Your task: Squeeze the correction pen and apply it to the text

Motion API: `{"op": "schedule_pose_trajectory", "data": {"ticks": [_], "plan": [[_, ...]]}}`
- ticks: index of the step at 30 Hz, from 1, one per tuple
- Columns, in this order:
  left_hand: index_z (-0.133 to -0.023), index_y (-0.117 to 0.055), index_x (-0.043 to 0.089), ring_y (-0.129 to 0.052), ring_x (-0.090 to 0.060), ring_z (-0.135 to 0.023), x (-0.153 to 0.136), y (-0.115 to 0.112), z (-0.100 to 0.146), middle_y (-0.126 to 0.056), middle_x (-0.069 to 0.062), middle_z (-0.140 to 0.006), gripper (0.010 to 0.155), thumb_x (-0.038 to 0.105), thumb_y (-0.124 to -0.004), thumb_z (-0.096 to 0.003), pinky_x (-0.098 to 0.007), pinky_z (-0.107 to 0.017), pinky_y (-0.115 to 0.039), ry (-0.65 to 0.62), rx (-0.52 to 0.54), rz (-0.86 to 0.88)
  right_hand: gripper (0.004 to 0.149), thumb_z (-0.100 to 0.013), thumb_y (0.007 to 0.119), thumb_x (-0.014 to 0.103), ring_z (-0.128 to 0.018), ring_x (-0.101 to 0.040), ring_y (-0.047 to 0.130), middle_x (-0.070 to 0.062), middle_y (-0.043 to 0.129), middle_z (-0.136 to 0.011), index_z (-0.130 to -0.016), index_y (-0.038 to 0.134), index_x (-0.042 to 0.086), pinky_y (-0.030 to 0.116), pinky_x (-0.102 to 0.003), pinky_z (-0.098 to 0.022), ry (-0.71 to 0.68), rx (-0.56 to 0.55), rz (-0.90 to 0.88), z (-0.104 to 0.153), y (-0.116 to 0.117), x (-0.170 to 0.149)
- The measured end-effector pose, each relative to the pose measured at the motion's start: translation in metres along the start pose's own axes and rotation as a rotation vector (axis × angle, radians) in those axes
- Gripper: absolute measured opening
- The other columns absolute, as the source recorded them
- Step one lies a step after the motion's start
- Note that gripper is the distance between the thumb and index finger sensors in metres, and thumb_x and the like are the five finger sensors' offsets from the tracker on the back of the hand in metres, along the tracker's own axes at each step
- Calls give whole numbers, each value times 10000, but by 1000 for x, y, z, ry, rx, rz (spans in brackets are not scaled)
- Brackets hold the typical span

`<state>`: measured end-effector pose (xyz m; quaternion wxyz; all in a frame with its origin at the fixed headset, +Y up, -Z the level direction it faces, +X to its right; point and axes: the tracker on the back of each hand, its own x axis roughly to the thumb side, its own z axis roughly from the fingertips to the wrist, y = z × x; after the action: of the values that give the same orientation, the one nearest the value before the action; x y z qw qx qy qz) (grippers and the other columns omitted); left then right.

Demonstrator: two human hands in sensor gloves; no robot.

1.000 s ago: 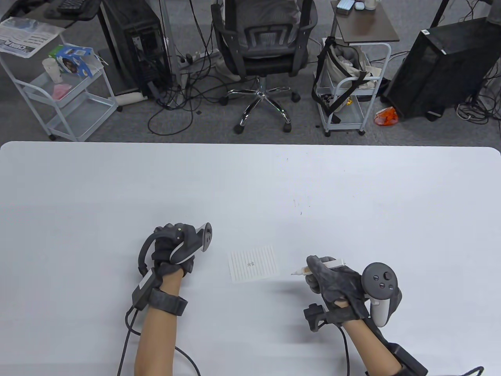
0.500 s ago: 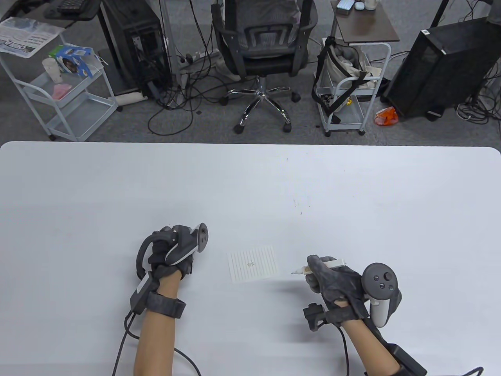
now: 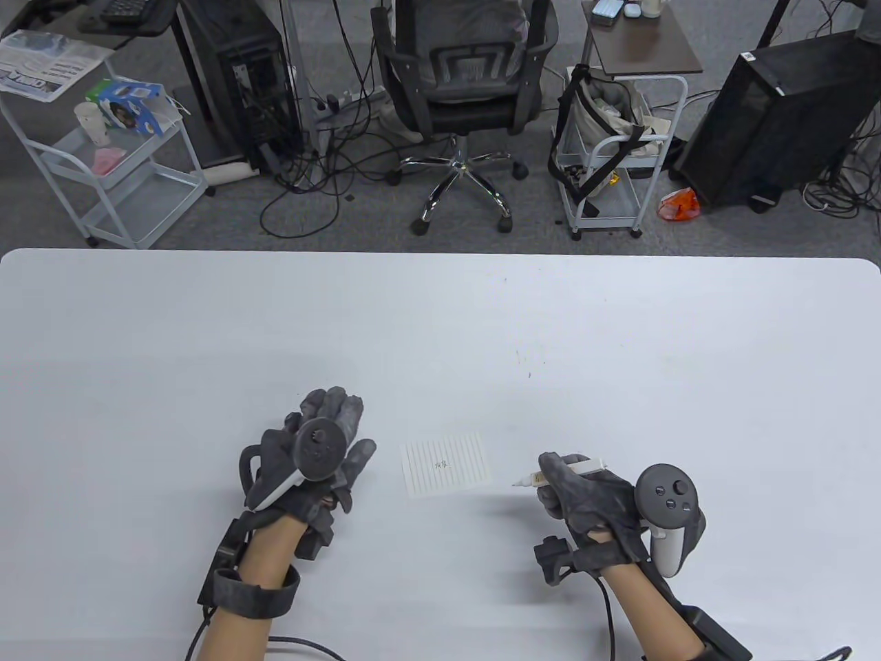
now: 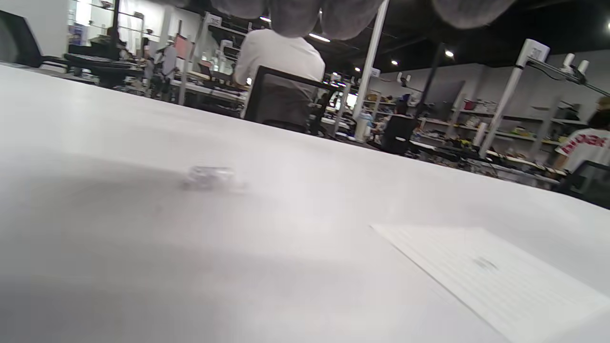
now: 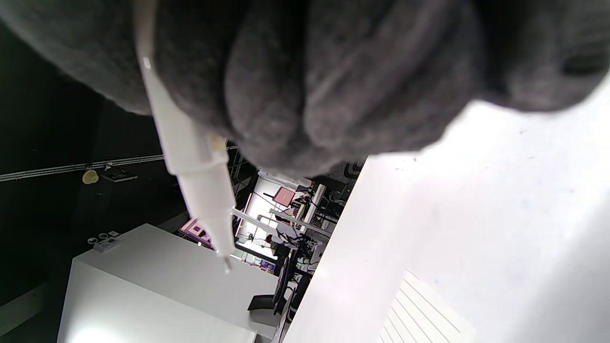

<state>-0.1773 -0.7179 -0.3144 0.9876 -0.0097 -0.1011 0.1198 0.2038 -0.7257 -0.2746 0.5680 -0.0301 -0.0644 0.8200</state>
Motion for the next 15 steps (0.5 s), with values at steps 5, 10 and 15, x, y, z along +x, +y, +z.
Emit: {"op": "schedule_pose_trajectory", "data": {"ticks": [5, 10, 15], "plan": [[-1069, -396, 264, -303, -309, -1110, 35, -27, -5, -350, -28, -1196, 749, 592, -589, -423, -551, -781, -395, -64, -138, -68, 407, -428, 803, 591, -150, -205, 996, -17, 1041, -326, -476, 938, 210, 891, -407, -274, -15, 3, 27, 2, -1, 0], [-1066, -353, 276, -255, -294, -1103, 48, -46, -19, -294, -15, -1192, 722, 562, -555, -434, -529, -788, -358, -42, -251, -100, 409, -426, 804, 591, -151, -207, 996, -19, 1041, -327, -475, 938, 208, 890, -410, -275, -14, 7, 31, 1, -1, 0], [-1060, -363, 284, -268, -288, -1105, 51, -66, -30, -305, -10, -1189, 700, 542, -549, -437, -524, -790, -380, -21, -296, -139, 407, -425, 807, 587, -152, -212, 996, -22, 1041, -328, -474, 940, 206, 889, -413, -277, -36, 21, 78, 2, 3, 2]]}}
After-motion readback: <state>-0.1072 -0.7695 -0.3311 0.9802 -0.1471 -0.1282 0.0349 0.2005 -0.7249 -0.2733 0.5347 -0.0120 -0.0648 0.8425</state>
